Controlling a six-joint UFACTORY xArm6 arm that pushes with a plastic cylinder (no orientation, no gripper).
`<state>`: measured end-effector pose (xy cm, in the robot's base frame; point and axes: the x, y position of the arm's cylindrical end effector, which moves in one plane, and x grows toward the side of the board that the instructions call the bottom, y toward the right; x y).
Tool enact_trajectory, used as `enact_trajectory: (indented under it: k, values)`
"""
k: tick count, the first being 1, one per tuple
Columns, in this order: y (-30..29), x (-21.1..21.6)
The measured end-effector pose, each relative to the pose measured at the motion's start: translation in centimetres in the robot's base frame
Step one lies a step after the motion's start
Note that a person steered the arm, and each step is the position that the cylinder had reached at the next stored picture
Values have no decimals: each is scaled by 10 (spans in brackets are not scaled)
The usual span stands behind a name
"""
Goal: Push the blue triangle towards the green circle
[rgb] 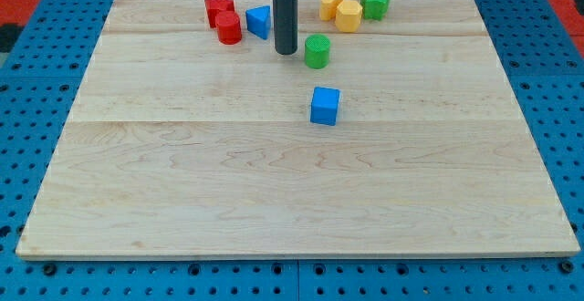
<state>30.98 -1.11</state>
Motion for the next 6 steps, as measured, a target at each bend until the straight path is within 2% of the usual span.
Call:
enact_trajectory:
  k: [2,6]
  values:
    - [9,-34]
    - [24,-48]
